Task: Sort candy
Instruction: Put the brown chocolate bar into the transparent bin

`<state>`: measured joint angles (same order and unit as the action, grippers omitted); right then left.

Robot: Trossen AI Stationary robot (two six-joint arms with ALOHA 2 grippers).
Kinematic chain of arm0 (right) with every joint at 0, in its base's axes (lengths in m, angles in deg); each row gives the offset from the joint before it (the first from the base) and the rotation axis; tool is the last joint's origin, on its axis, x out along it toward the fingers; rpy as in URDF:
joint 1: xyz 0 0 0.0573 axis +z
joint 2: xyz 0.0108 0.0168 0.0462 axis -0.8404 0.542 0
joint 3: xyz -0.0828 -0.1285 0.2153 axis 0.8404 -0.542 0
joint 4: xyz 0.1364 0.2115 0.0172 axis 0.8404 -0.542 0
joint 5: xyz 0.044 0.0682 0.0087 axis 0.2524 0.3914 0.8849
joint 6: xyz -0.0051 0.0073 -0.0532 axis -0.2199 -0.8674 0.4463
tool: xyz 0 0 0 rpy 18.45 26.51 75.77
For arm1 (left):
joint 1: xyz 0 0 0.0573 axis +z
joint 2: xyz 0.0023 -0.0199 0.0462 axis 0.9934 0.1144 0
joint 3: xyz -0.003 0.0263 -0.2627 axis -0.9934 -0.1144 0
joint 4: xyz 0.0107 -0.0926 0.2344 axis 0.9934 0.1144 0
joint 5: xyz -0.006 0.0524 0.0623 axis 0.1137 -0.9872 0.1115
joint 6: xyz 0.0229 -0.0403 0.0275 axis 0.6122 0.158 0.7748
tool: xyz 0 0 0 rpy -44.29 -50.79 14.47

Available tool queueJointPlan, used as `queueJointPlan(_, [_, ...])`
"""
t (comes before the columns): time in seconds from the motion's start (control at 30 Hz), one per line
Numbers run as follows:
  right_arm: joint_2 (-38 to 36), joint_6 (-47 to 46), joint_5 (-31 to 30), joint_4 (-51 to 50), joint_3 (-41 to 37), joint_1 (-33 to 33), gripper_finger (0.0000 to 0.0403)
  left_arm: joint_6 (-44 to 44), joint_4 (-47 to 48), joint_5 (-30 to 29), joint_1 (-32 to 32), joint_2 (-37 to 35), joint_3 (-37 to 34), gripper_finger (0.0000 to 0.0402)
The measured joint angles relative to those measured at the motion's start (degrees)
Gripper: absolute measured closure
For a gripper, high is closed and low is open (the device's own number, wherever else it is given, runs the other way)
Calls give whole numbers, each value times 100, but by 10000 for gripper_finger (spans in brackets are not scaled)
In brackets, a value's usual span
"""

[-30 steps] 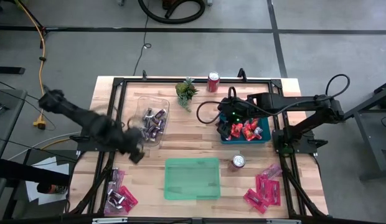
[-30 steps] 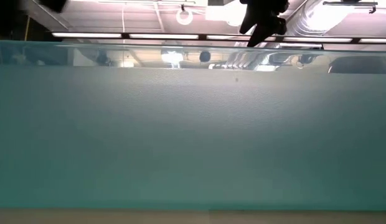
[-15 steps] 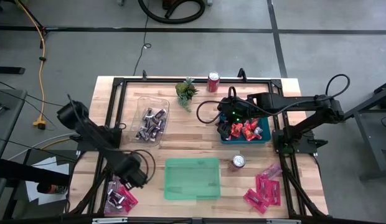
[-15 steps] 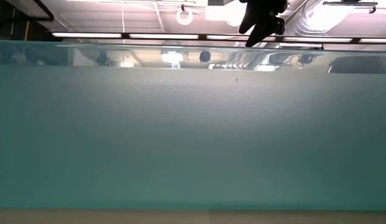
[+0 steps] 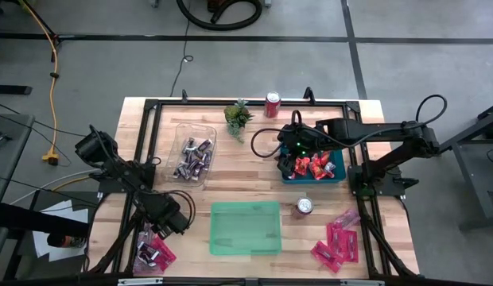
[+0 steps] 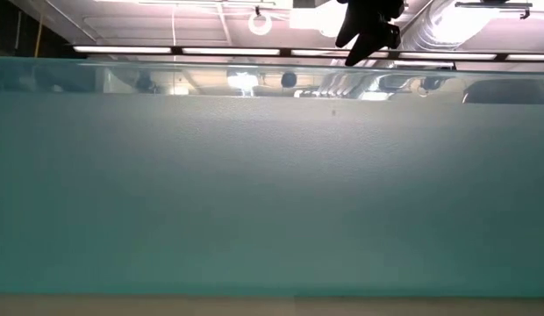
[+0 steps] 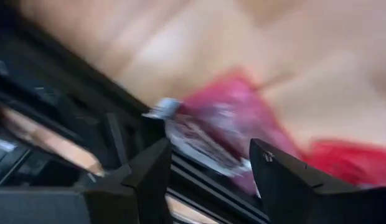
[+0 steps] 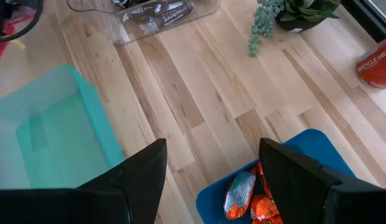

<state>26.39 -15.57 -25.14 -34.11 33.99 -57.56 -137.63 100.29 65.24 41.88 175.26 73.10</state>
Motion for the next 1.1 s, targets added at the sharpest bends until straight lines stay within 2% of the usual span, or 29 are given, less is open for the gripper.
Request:
queueJointPlan(0.27, [0,-15,-2,0,0,0,153,-213,-95,143,-10,-2,-371,198])
queueJointPlan(0.37, [0,-40,-3,-1,0,0,153,-210,-251,129,-12,-3,-415,214])
queueJointPlan(0.47, [0,-59,-4,-1,0,0,153,-216,-443,115,-19,1,-416,261])
queueJointPlan(0.6, [0,-61,-4,-1,0,4,153,-211,-563,59,-19,1,-401,371])
queueJointPlan(0.63, [0,-61,-4,-1,0,4,153,-211,-548,-22,-19,-17,-362,385])
queueJointPlan(0.73, [0,-147,-4,-4,0,4,153,-117,-481,-338,4,-256,-188,389])
queueJointPlan(0.83, [0,-135,43,-2,0,4,153,-178,-128,-881,79,-688,108,399])
queueJointPlan(0.97, [0,74,446,141,0,4,153,-422,274,-1934,158,-1578,640,401])
queueJointPlan(1.03, [0,200,765,292,0,4,153,-497,292,-2841,167,-2073,913,401])
queueJointPlan(1.1, [0,289,1116,544,0,4,153,-454,179,-4005,166,-2552,1164,401])
